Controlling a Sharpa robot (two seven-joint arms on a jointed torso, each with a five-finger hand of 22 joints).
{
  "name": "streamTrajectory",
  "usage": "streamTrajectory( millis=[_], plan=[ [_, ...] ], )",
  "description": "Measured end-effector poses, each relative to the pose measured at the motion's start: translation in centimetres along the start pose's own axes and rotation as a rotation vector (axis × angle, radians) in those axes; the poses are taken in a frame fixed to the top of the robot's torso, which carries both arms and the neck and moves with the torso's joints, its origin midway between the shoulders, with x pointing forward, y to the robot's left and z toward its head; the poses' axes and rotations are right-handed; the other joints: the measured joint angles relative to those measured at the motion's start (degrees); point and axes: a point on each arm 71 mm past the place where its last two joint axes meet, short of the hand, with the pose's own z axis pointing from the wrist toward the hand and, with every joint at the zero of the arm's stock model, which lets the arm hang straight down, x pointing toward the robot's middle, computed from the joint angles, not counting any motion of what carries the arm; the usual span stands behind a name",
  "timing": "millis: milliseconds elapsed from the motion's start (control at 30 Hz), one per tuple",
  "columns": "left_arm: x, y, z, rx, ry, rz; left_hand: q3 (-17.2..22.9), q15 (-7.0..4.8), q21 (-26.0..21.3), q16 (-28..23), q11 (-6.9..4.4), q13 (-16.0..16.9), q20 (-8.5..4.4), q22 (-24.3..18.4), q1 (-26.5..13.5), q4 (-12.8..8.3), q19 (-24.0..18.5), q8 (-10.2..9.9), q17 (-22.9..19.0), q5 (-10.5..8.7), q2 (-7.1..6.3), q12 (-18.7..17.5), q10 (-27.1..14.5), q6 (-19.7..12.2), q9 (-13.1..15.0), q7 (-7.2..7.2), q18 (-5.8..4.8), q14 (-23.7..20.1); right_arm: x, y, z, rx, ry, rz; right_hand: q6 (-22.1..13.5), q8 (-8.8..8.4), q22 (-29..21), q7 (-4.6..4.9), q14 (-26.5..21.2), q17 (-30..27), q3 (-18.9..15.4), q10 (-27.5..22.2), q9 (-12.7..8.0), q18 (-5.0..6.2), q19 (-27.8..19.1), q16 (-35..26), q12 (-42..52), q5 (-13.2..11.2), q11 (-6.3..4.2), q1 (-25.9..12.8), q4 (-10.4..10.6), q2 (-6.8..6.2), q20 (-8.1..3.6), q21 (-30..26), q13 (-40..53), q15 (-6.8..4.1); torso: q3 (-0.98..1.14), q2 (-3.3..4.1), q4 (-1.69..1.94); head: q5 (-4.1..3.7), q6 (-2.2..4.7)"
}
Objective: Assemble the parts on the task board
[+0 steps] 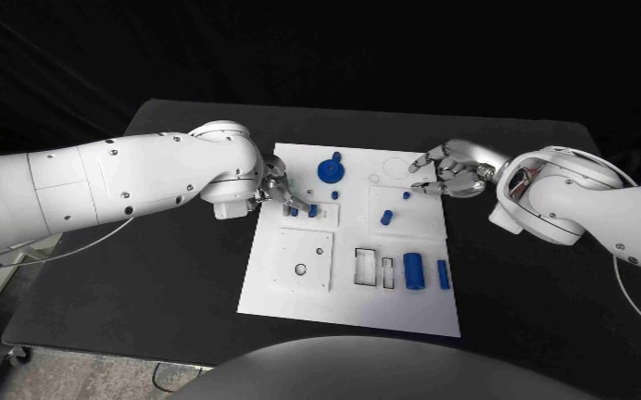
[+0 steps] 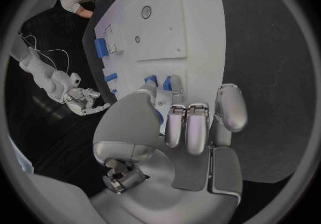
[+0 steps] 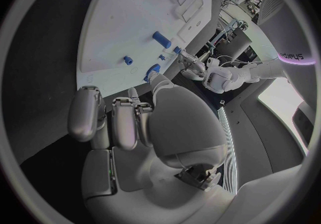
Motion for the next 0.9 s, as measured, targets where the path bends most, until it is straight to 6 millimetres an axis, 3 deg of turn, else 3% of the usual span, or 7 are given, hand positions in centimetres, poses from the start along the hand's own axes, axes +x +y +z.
streamTrajectory(
  millis=[167, 233, 400, 667, 733, 800, 900],
  plan=[
    [-0.1, 0.1, 0.1, -0.003, 0.000, -0.001, -2.8, 0.20, 0.0, 0.0, 0.00, 0.0, 0.00, 0.0, -3.4, 0.1, 0.0, 0.0, 0.0, -0.05, 0.73, 0.0, 0.0, 0.1, 0.0, 0.08, 0.00, 0.2, 0.0, 0.0, 0.0, 0.000, 0.001, 0.000, 0.0, 0.00, 0.0, 0.00, 0.0, 0.0, 0.0, 0.0, -0.1, 0.00, 0.0, -0.1, 0.0, 0.3, 0.00, 0.0, 0.0, 0.00, 0.00, 0.0, 0.0, 0.00, 0.00, -0.01, -0.01, -0.04, 0.00],
    [-0.1, 0.2, 0.1, -0.004, -0.001, -0.001, -4.2, 0.21, 0.0, 0.0, 0.00, 0.0, 0.00, 0.0, -4.5, 0.1, 0.0, 0.0, 0.0, -0.05, 1.60, 0.0, 0.0, 0.3, 0.3, 0.28, -0.01, 0.2, 0.0, 0.0, 0.0, 0.000, 0.001, 0.000, 0.0, 0.00, 0.0, 0.00, 0.0, 0.0, 0.0, 0.0, -0.1, 0.00, 0.0, -0.1, 0.0, 0.3, 0.00, 0.0, 0.0, 0.00, 0.00, 0.0, 0.0, 0.00, 0.00, -0.01, -0.03, -0.04, 0.00],
    [-0.2, 0.3, 0.1, -0.007, -0.003, -0.004, -6.4, 0.21, 0.0, 0.0, 0.00, 0.0, 0.00, 0.0, -6.2, 0.0, 0.0, 1.3, 0.0, -0.05, 2.97, 0.0, 0.0, 0.6, 1.7, -0.04, 0.00, 0.2, 0.0, 0.0, 0.0, 0.001, 0.001, 0.000, 0.0, 0.00, 0.0, 0.00, 0.0, 0.0, 0.2, 0.0, -0.1, 0.00, 0.0, -0.1, 0.0, 0.6, 0.00, 0.3, -0.2, 0.30, 0.00, -0.2, 0.1, 0.00, 0.00, -0.01, -0.04, -0.07, 0.00],
    [-0.6, 0.8, 0.0, -0.001, -0.046, -0.019, -8.5, 0.21, 0.0, 0.0, 0.00, 0.0, 0.21, 0.0, -5.0, -0.1, 0.2, 3.0, 0.0, 3.67, 4.90, 0.0, 0.0, 0.6, 3.8, -0.05, 0.00, 0.2, 0.0, 0.0, 0.0, 0.001, 0.001, 0.000, 0.0, 0.00, 0.0, 0.00, 0.0, 0.0, 0.2, 0.0, -0.2, 0.00, -0.2, -0.1, -0.2, 0.6, 0.00, 0.3, -0.2, 0.30, 0.20, -0.2, 0.1, 0.00, 0.02, -0.01, -0.02, -0.25, 0.00],
    [-0.8, 0.9, -0.1, 0.019, -0.085, -0.024, -9.6, 0.21, 0.0, 0.0, 0.00, 0.0, 0.21, 0.0, -3.9, -0.1, 0.2, 3.0, 0.0, 2.37, 4.57, -0.2, 0.0, -0.3, 4.2, 0.03, 0.00, 0.2, 0.0, 0.0, 0.0, 0.002, 0.001, 0.000, 0.0, 0.00, 0.0, 0.00, 0.0, 0.0, 0.2, 0.0, -0.2, 0.00, -0.4, -0.3, -0.2, 0.6, 0.00, 0.3, -0.2, 0.30, 0.00, -0.4, 0.1, 0.00, 0.03, -0.01, -0.01, -0.33, 0.00],
    [-1.3, 0.7, -0.3, 0.060, -0.147, -0.022, -11.1, 0.21, -0.4, 0.0, 0.00, 0.0, 0.21, 0.0, -2.8, -0.1, 0.2, 3.4, 0.0, 0.54, 4.03, -3.3, 0.0, -1.6, 4.7, 0.28, 0.00, 0.2, 0.0, 0.0, 0.0, 0.002, 0.001, 0.000, 0.0, 0.00, 0.0, 0.00, 0.0, 0.0, 0.2, -0.2, -0.2, 0.01, -0.4, -0.4, -0.5, 0.8, 0.20, 0.3, -0.2, 0.30, -0.01, -0.7, 0.1, 0.00, 0.04, -0.01, -0.01, -0.43, 0.00],
    [-2.3, 0.2, -0.8, 0.136, -0.253, -0.010, -12.8, 0.25, -1.4, -2.5, 0.57, 0.0, 0.52, 0.0, -0.7, -0.1, -0.1, 3.1, 0.0, -0.10, 3.31, -7.6, -2.9, -3.5, 4.7, 0.69, 0.00, 0.2, 0.0, -0.1, 0.0, 0.003, 0.000, 0.000, 0.0, 0.00, 0.0, 0.00, -0.2, 0.0, 0.2, -0.2, -0.3, 0.00, -0.5, -0.7, -1.9, 0.9, 0.21, 0.3, -0.2, 0.30, 0.12, -1.2, 0.2, 0.21, 0.07, -0.02, -0.02, -0.47, 0.00]
  ],
)
